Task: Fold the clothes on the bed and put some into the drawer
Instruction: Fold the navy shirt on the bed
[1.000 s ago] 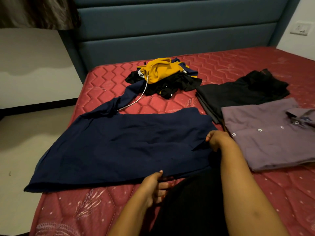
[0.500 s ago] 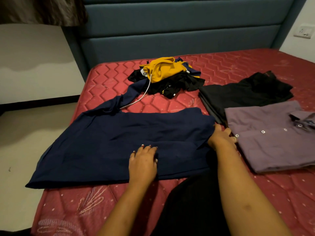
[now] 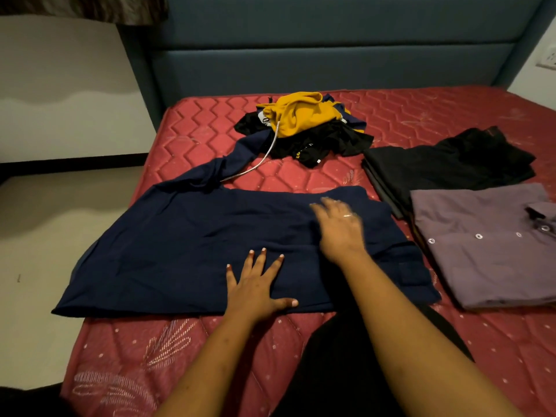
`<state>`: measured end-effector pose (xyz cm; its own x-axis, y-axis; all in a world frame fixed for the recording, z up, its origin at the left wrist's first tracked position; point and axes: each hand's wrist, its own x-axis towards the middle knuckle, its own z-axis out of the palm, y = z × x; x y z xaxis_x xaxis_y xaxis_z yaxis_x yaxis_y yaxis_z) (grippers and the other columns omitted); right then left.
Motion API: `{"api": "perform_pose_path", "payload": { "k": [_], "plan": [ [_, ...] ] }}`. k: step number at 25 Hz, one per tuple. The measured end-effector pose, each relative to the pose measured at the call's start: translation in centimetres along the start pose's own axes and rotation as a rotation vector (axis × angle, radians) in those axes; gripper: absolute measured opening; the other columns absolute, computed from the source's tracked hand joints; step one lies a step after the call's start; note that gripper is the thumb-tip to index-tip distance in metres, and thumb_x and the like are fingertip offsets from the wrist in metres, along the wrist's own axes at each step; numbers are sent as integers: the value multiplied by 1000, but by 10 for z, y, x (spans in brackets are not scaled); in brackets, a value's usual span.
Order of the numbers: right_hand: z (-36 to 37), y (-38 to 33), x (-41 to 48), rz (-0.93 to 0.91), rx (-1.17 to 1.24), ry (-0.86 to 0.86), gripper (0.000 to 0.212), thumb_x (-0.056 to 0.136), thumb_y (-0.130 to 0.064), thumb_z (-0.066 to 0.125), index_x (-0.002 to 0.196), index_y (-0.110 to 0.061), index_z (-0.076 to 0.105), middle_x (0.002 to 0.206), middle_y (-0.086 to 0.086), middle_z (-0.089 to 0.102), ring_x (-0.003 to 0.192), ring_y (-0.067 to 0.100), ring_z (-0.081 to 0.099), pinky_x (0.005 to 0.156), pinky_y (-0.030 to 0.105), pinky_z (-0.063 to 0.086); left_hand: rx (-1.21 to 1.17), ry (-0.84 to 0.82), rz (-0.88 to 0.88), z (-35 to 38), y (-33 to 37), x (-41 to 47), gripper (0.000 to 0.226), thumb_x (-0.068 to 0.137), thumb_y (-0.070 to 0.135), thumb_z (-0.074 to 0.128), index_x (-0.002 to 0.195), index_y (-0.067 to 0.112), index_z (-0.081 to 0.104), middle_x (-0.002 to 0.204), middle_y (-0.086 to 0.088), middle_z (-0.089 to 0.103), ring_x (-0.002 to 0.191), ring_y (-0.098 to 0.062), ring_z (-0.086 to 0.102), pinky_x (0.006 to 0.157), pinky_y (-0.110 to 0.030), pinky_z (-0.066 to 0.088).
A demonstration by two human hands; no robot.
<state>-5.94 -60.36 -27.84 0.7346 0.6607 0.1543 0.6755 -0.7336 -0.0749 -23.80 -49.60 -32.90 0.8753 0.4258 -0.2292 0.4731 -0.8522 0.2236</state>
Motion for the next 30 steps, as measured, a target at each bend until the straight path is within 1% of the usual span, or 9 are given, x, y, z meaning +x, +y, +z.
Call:
{"api": "perform_pose_path", "payload": {
  "k": [2,4,8,10,12,15,18,22,30],
  "plan": [
    [11,-42,-3,-339,74,-41,65,86,-16,59,147,-23,37,156,4,29,141,30,29,109,51,33,9,-38,14,-2,-11,-2,110,60,93,36,149,47,-9,160,6,-19,145,-16,-22,111,-59,-13],
    [27,-81,-10,-505,91,-130,63,92,-27,54,150,-26,30,158,-1,24,145,23,24,114,49,24,54,-82,19,-9,-38,-13,123,44,101,16,149,44,-9,158,6,-23,145,-15,-23,111,-60,-13],
    [69,-147,-34,-686,104,-215,65,90,-52,14,151,-32,24,159,1,21,147,22,18,116,53,13,189,-197,-95,-38,-137,-67,116,40,100,-1,145,50,-15,158,9,-23,146,-16,-19,113,-61,-5],
    [82,-179,-38,-647,130,-226,65,89,-57,5,151,-40,16,161,1,10,149,21,9,116,50,2,171,-224,-213,-48,-176,-89,104,50,97,-7,143,51,-18,159,8,-22,147,-17,-18,114,-57,-4],
    [87,-211,-38,-609,128,-208,65,90,-58,2,151,-40,12,162,-1,9,149,21,5,116,50,-2,56,-203,-364,-51,-192,-90,79,76,85,5,144,52,-15,158,9,-22,146,-15,-19,111,-62,-9],
    [90,-255,-34,-657,116,-170,60,95,-49,14,151,-30,26,157,-4,27,146,18,23,116,51,7,-49,-182,-479,-49,-200,-70,65,94,67,13,149,44,-12,157,10,-25,145,-17,-22,109,-69,-7],
    [96,-267,-30,-708,126,-148,59,96,-43,18,152,-25,23,158,-8,25,146,13,21,118,46,6,-102,-193,-480,-46,-210,-61,64,95,65,12,150,41,-12,155,13,-29,143,-16,-28,107,-72,-5],
    [97,-258,-21,-686,137,-140,60,95,-53,19,152,-33,21,157,-12,24,146,13,19,118,42,7,-125,-200,-477,-46,-222,-63,69,89,74,12,146,49,-18,153,17,-32,142,-18,-31,104,-75,-1],
    [91,-184,3,-266,11,-159,70,86,-63,-4,151,-41,11,159,-14,16,148,13,12,118,44,5,-326,-158,-628,-45,-238,-79,64,95,66,19,142,52,-23,155,8,-30,145,-25,-24,104,-75,10]
  ]
}}
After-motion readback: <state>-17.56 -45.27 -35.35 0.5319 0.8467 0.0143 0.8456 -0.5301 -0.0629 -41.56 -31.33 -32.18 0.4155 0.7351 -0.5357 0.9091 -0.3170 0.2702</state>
